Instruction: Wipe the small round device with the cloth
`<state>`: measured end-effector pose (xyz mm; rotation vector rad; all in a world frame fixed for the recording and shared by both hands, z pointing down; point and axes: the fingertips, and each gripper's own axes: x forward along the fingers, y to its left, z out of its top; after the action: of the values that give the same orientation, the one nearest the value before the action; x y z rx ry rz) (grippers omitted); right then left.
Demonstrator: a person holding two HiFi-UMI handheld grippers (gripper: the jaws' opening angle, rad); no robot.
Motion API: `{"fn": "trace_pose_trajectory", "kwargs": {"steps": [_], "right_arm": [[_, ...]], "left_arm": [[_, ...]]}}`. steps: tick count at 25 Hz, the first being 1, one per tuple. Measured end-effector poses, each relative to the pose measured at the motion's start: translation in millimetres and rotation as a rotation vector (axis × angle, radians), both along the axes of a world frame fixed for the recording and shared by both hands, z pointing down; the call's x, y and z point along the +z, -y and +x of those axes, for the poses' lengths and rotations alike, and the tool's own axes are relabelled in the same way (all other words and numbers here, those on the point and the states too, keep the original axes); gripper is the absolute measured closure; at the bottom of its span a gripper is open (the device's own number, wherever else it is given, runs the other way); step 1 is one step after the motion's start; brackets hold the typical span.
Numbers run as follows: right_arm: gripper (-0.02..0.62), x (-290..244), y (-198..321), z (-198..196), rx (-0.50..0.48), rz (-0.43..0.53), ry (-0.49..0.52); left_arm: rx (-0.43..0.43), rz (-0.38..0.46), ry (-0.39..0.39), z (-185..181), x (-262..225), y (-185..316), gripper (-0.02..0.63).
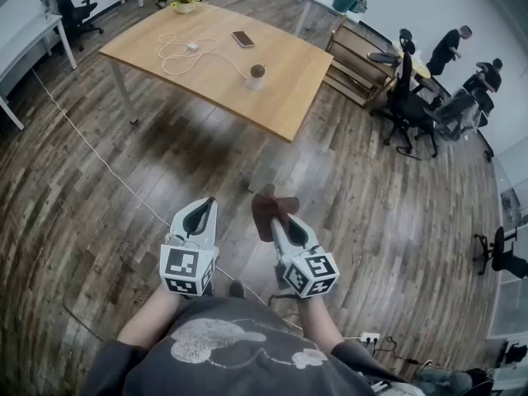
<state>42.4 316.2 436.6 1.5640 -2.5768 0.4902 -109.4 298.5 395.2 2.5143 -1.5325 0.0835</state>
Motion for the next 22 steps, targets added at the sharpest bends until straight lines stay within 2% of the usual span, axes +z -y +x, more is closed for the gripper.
{"fn": "trace_pose_trajectory", "kwargs": {"steps": [7, 12, 22], "right_arm": [[0.528, -5.8, -0.1, -1.9, 0.080, 0.020, -0.031], [0.528, -12.0, 15.1, -22.9, 0.078, 0.037, -0.035], [0.528, -18.4, 9.3, -26.2, 0.112, 0.032, -0.078]], "left_arm": [[0.061, 0.000, -0.026, -10.9, -0.5, 4.6, 0.588], [0.062, 0.021, -0.019, -30.4, -10.7, 28.1, 0.588], [0.087, 0.004, -0.039, -29.9, -7.1, 40.8, 0.588]]}}
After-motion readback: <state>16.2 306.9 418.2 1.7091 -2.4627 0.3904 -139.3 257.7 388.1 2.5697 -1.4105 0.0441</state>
